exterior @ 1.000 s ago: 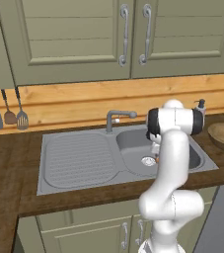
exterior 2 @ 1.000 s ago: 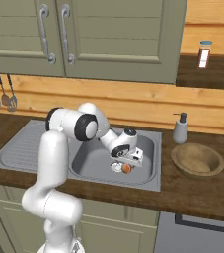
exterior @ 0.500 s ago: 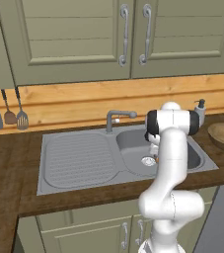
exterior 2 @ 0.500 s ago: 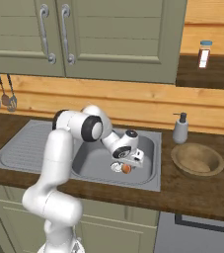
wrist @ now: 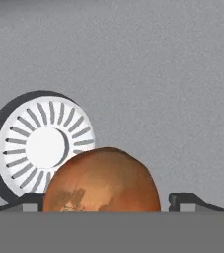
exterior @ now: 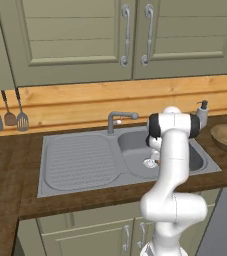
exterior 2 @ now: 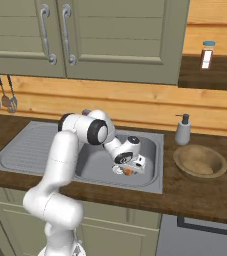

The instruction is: Pick the onion from the sink and place it in the bowl. Then pick the bowl and place it in the microwave. Then close the microwave door and press the start button.

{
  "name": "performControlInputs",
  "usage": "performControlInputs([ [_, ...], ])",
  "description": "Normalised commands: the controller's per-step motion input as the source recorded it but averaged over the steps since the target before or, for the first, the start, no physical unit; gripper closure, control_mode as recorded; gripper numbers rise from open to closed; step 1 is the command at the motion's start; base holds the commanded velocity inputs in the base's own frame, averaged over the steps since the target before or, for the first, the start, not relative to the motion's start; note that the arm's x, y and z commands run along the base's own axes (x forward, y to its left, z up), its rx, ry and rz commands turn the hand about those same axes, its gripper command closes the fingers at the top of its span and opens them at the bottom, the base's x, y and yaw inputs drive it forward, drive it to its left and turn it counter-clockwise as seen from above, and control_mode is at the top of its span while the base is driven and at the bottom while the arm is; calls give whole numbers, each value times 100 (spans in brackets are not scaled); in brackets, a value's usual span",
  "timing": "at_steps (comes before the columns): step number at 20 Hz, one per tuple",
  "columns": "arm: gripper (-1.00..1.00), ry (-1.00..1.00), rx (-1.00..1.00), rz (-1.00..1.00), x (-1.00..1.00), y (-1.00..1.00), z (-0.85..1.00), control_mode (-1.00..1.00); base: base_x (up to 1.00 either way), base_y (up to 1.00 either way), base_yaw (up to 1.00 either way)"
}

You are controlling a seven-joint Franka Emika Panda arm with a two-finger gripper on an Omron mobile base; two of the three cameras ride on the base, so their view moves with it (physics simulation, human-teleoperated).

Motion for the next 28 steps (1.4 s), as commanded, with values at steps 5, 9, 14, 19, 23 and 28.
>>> performControlInputs([
  [5,100,0,0,0,0,2,-9,-100,0,0,0],
  [9,100,-11,2,0,-41,0,51,-100,0,0,0],
  [14,100,-23,1,0,-52,4,100,-100,0,0,0],
  [19,100,-9,0,0,-60,0,100,-100,0,0,0],
  [23,100,0,0,-1,-40,-4,100,-100,0,0,0],
  [28,100,0,5,-5,-23,-11,100,-100,0,0,0],
])
